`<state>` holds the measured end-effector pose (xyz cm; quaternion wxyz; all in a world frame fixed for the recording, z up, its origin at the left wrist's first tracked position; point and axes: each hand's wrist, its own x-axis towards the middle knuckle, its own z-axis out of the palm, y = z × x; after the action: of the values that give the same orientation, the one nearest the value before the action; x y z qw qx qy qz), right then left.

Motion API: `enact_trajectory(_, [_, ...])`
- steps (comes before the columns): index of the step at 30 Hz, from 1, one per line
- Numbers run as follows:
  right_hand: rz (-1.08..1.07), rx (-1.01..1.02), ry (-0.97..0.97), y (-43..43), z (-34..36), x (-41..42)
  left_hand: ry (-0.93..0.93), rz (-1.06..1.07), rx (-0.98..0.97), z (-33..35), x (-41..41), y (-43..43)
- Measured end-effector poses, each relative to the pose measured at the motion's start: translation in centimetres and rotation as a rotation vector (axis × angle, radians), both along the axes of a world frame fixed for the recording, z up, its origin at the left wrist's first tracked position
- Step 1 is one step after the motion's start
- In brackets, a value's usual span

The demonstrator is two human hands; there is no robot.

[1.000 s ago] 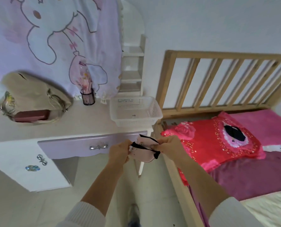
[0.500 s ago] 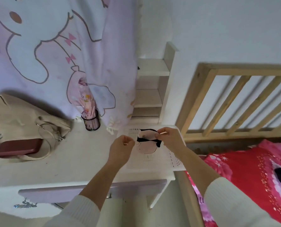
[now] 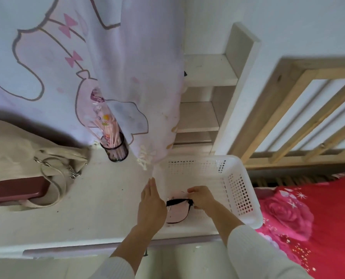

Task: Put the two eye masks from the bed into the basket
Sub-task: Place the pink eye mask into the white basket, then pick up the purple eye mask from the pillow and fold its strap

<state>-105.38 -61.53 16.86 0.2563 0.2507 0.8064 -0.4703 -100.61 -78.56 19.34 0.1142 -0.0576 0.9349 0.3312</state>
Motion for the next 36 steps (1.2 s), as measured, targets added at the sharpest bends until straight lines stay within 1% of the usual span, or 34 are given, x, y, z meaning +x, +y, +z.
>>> enact_trajectory(4, [0.008,0.044,0.089,1.5,1.5,0.4,0.138,-0.093,-0.14,0.8,-1.1,0.2])
enact_trajectory(6, [-0.038,-0.003,0.13,3.3,3.2,0.7,0.225,-0.19,-0.162,2.0,-2.5,1.5])
enact_trajectory(8, [-0.114,-0.036,0.209,5.8,5.5,1.5,0.286,-0.282,-0.14,3.2,-4.1,4.1])
enact_trajectory(10, [-0.172,0.015,0.301,9.0,7.8,3.2,0.321,-0.368,-0.106,4.2,-5.2,8.0])
enact_trajectory(12, [-0.222,0.119,0.379,12.6,9.9,5.6,0.34,-0.468,-0.078,4.9,-5.4,12.8])
enact_trajectory(14, [-0.311,0.211,0.41,16.7,10.8,8.5,0.361,-0.576,-0.046,5.3,-4.6,18.2])
enact_trajectory(16, [-0.433,0.271,0.384,21.0,11.1,12.0,0.364,-0.698,-0.022,5.5,-2.9,23.6])
enact_trajectory(19, [-0.617,0.275,0.311,27.3,10.6,17.8,0.324,-0.907,-0.036,4.9,0.5,31.5])
enact_trajectory(23, [-0.784,0.319,0.248,35.8,8.8,24.0,0.254,-1.116,-0.053,3.5,4.4,41.5])
enact_trajectory(26, [-0.872,0.327,0.21,42.0,6.8,27.4,0.173,-1.167,-0.056,2.5,6.6,48.5])
enact_trajectory(30, [-0.906,0.295,0.136,49.5,5.0,29.7,0.07,-1.189,-0.085,0.9,8.6,55.8])
enact_trajectory(33, [-0.925,0.299,0.113,55.0,3.4,29.6,0.045,-1.195,-0.116,-0.3,8.5,60.3])
enact_trajectory(36, [-0.927,0.261,0.089,58.1,1.6,28.4,0.025,-1.195,-0.17,-1.7,7.2,63.1])
